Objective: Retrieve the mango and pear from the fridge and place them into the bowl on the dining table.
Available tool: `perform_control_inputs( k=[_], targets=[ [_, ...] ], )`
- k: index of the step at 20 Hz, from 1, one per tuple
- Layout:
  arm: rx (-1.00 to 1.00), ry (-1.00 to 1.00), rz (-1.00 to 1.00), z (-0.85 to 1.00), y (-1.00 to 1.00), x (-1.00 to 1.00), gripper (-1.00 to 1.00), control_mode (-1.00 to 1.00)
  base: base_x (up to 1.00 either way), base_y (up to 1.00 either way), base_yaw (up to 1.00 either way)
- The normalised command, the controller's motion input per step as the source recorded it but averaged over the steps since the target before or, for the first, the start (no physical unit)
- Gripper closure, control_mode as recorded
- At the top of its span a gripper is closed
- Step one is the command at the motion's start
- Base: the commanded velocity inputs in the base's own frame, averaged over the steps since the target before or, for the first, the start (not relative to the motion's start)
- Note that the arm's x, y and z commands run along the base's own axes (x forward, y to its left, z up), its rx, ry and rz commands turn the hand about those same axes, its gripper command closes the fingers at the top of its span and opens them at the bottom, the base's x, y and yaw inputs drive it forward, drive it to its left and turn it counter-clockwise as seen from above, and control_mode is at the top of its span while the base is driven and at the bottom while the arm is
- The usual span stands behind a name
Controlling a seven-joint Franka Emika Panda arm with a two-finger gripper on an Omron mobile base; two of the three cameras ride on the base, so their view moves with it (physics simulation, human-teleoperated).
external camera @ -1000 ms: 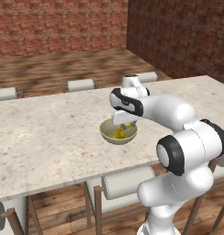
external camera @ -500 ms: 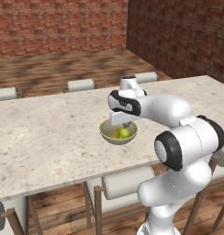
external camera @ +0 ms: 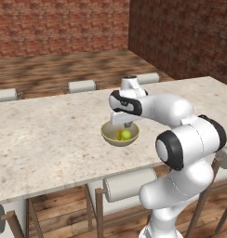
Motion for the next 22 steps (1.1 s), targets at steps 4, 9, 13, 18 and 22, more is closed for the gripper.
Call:
perform_control_inputs(
  k=[4,9,13,18,22],
  targets=[
    [0.00,-0.15,-0.02,0.23,0.00,-0.55,1.00,-1.00,0.00,0.00,0.00],
    [0.00,-0.26,-0.03,0.39,0.00,-0.68,-1.00,-1.00,0.00,0.00,0.00],
    [0.00,-0.26,-0.03,0.48,-0.03,-0.82,-1.00,-1.00,0.00,0.00,0.00],
    [0.00,-0.33,-0.02,0.59,-0.08,-0.98,-1.00,-1.00,0.00,0.00,0.00],
    [0.00,-0.36,-0.01,0.61,-0.06,-0.94,-1.00,-1.00,0.00,0.00,0.00]
  ],
)
